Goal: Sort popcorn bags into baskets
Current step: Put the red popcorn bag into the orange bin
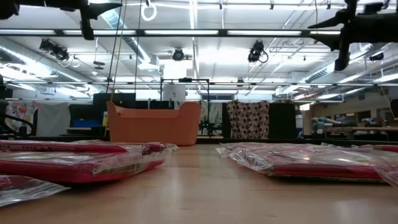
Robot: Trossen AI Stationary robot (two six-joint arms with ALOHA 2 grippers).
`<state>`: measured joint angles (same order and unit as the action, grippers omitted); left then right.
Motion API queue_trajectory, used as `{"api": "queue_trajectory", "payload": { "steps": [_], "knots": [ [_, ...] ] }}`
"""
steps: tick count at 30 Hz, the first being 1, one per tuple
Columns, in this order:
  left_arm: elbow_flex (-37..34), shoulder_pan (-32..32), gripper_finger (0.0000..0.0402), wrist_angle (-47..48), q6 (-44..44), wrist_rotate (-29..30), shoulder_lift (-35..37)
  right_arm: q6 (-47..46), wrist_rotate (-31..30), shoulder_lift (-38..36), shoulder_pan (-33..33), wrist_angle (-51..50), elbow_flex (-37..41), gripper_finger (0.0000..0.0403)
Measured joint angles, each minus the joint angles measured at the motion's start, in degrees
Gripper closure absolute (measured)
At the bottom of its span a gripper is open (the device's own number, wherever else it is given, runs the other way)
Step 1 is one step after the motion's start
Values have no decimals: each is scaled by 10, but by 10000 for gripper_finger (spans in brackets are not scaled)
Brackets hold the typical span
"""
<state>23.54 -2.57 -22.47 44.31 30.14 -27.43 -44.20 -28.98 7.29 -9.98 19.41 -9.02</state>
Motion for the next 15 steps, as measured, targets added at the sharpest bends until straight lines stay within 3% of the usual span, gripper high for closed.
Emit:
{"api": "queue_trajectory", "payload": {
  "steps": [8, 15],
  "knots": [
    [90, -45, 293, 169, 14, -24, -35, 56, 86, 143, 0, -254, -151, 313],
    [128, -90, 280, 204, 15, -102, -59, 168, 176, 296, -5, -397, -263, 311]
  ]
}}
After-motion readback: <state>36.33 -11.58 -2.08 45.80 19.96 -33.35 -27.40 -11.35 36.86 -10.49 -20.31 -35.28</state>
